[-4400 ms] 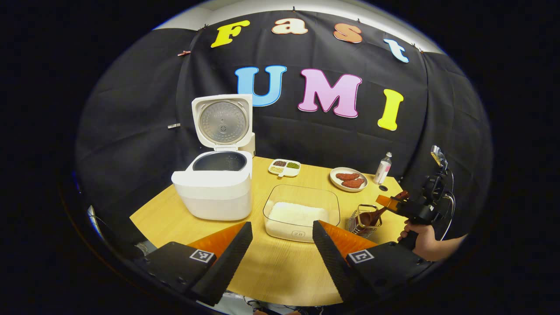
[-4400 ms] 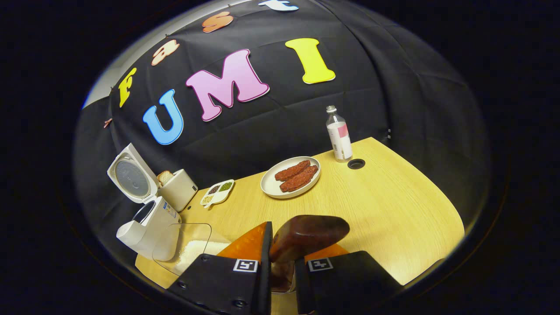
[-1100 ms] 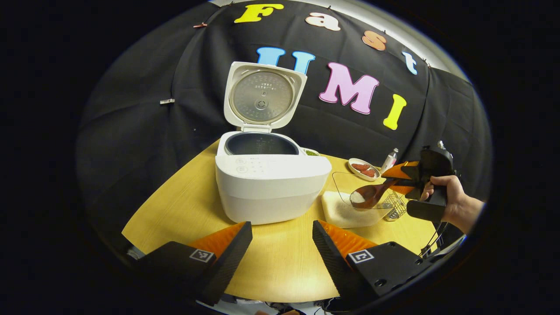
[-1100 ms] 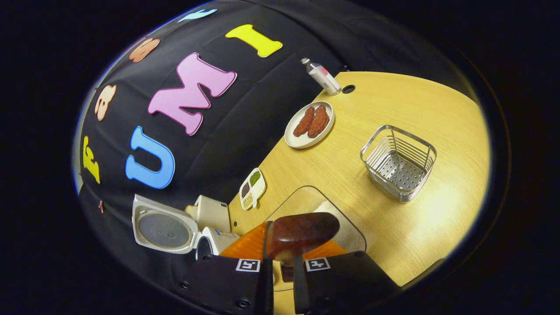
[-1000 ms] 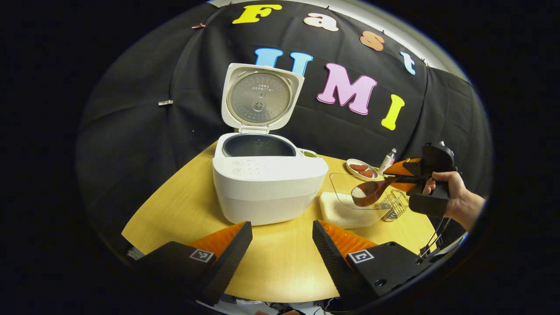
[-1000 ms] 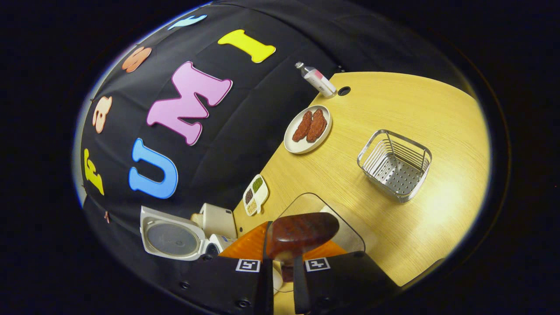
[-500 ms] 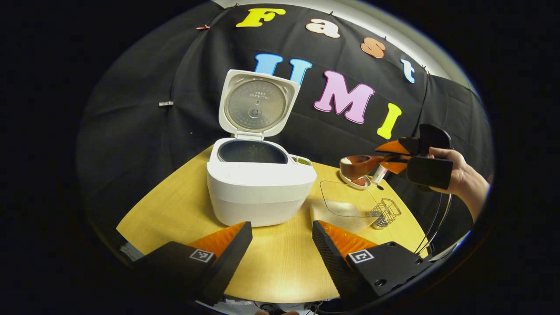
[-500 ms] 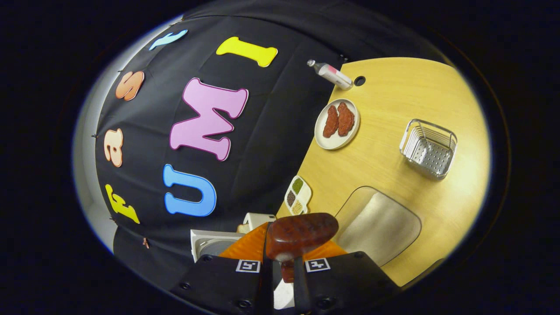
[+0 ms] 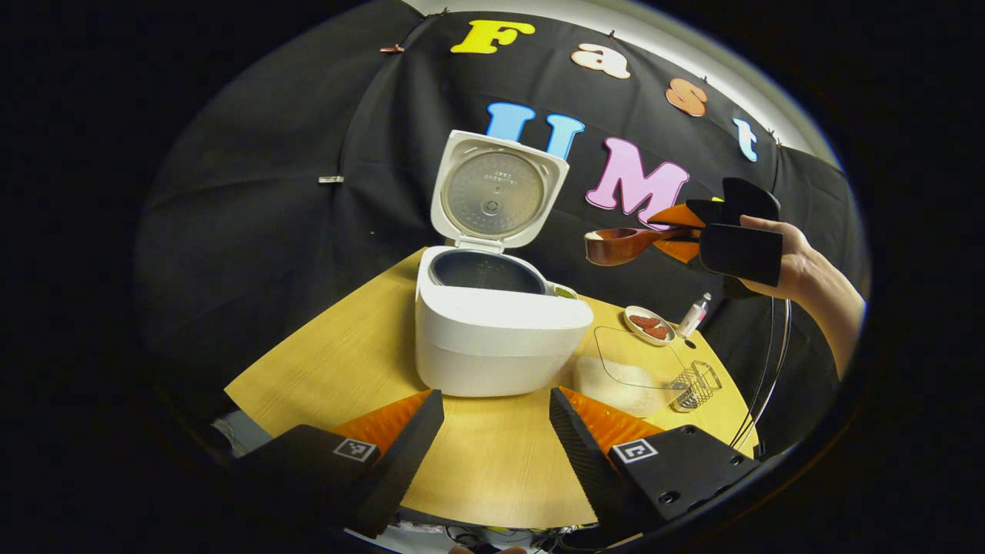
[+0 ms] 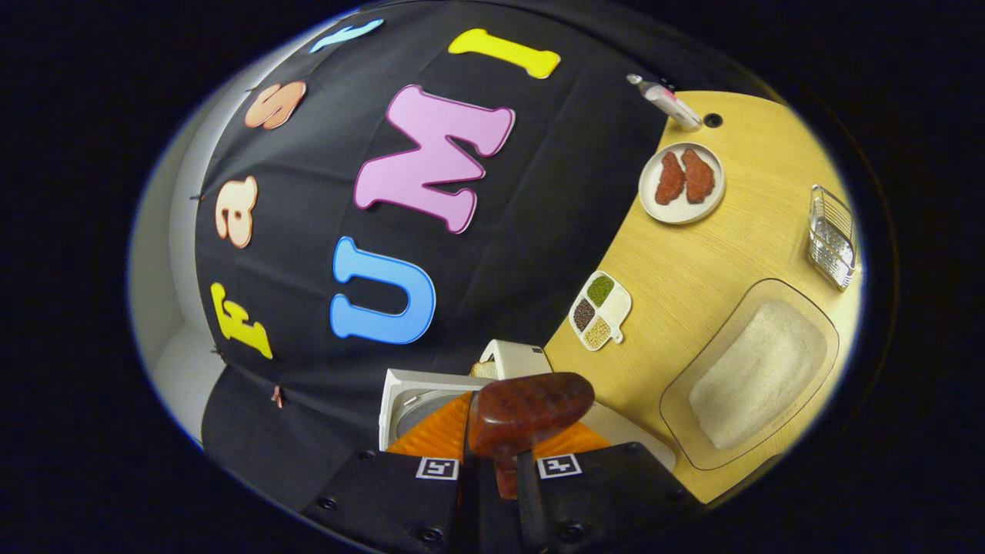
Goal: Close the left gripper, press the button to open the rice cooker; take a wooden spoon from the chopstick holder with the right hand, scoop a spoonful of rice and pour it into the rice cooker, then put the wooden spoon back into the chopstick holder.
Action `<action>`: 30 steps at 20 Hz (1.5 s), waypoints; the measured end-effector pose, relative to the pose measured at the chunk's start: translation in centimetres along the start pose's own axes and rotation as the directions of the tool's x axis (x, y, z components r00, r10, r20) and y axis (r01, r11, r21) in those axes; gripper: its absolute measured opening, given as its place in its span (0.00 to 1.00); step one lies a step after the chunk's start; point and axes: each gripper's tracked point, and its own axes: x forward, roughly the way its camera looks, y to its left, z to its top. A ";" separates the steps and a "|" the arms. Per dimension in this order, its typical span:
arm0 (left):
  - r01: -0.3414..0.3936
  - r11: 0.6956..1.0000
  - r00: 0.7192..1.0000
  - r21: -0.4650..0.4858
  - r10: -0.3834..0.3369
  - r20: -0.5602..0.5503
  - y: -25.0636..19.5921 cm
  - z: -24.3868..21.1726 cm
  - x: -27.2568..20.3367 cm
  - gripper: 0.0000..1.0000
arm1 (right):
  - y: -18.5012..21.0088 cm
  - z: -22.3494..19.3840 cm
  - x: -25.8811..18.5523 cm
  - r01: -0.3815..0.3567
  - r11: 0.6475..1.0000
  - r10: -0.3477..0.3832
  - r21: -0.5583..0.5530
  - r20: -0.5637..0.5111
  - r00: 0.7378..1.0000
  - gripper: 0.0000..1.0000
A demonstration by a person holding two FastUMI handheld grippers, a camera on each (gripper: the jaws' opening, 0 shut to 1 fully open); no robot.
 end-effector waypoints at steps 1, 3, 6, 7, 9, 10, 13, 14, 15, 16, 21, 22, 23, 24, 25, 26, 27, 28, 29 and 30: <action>-0.010 1.000 1.000 -0.006 0.010 0.001 0.5 0.0 -0.1 0.96 | 0.8 -0.9 0.5 -0.006 1.000 0.006 -0.029 -0.008 1.000 0.22; -0.030 0.999 1.000 -0.018 0.030 0.007 1.5 0.1 -0.2 0.96 | 2.5 -3.1 2.0 -0.026 0.995 0.023 -0.099 -0.031 0.999 0.22; -0.048 0.998 0.999 -0.051 0.049 0.010 2.7 0.3 -0.4 0.96 | 4.6 -5.5 4.0 -0.043 0.972 0.038 -0.231 -0.025 0.999 0.22; -0.055 0.997 0.998 -0.053 0.056 0.007 3.1 0.2 -0.4 0.96 | 5.0 -6.3 4.8 -0.043 0.960 0.038 -0.276 -0.023 0.999 0.22; -0.075 0.996 0.997 -0.040 0.075 0.005 4.2 0.1 -0.6 0.96 | 6.2 -7.3 6.3 -0.055 0.937 0.056 -0.345 -0.009 0.998 0.22; -0.083 0.996 0.996 -0.034 0.084 0.008 4.6 0.2 -0.7 0.96 | 6.7 -7.8 6.9 -0.064 0.924 0.065 -0.377 -0.009 0.998 0.22; -0.103 0.994 0.995 -0.040 0.103 0.011 5.8 0.6 -1.1 0.96 | 7.9 -9.1 8.7 -0.083 0.852 0.094 -0.517 -0.006 0.996 0.22; -0.111 0.993 0.994 -0.044 0.111 0.010 6.2 0.5 -1.2 0.96 | 8.2 -9.4 9.0 -0.087 0.820 0.105 -0.566 -0.002 0.994 0.22; -0.117 0.992 0.993 -0.046 0.118 0.012 6.5 0.5 -1.2 0.96 | 8.5 -9.9 9.3 -0.092 0.787 0.116 -0.610 0.000 0.993 0.22; -0.123 0.991 0.992 -0.049 0.124 0.012 6.8 0.5 -1.3 0.96 | 8.7 -10.5 9.5 -0.100 0.751 0.128 -0.653 -0.005 0.992 0.22; -0.137 0.989 0.990 -0.051 0.138 0.008 7.1 0.5 -1.1 0.96 | 9.6 -13.2 10.9 -0.154 0.597 0.180 -0.788 -0.056 0.982 0.17; -0.138 0.989 0.990 -0.049 0.139 0.009 7.2 0.4 -1.1 0.96 | 9.9 -13.6 11.1 -0.163 0.571 0.188 -0.805 -0.065 0.980 0.22; -0.139 0.989 0.990 -0.049 0.140 0.010 7.2 0.4 -1.2 0.96 | 10.2 -14.0 11.2 -0.170 0.532 0.194 -0.830 -0.075 0.978 0.22; -0.139 0.989 0.990 -0.051 0.140 0.011 7.3 0.5 -1.1 0.96 | 10.4 -14.3 11.3 -0.170 0.477 0.203 -0.862 -0.080 0.976 0.22; -0.139 0.989 0.990 -0.052 0.140 0.010 7.3 0.4 -1.0 0.96 | 10.6 -14.4 11.5 -0.167 0.413 0.212 -0.895 -0.084 0.974 0.22; -0.142 0.988 0.990 -0.053 0.143 0.008 7.4 0.4 -0.9 0.96 | 11.1 -14.9 11.5 -0.170 0.340 0.235 -0.925 -0.092 0.968 0.22; -0.142 0.988 0.990 -0.054 0.143 0.010 7.4 0.4 -0.9 0.96 | 11.7 -15.5 11.4 -0.181 0.261 0.262 -0.948 -0.111 0.959 0.22; -0.141 0.988 0.990 -0.056 0.141 0.011 7.4 0.5 -0.9 0.96 | 12.2 -16.4 11.1 -0.194 0.180 0.287 -0.964 -0.137 0.948 0.22; -0.140 0.988 0.990 -0.057 0.141 0.008 7.4 0.3 -0.8 0.96 | 12.4 -17.5 10.9 -0.206 0.114 0.301 -0.972 -0.164 0.940 0.22; -0.142 0.988 0.990 -0.058 0.142 0.005 7.4 0.2 -0.8 0.95 | 12.1 -18.4 10.6 -0.217 0.067 0.301 -0.974 -0.187 0.935 0.22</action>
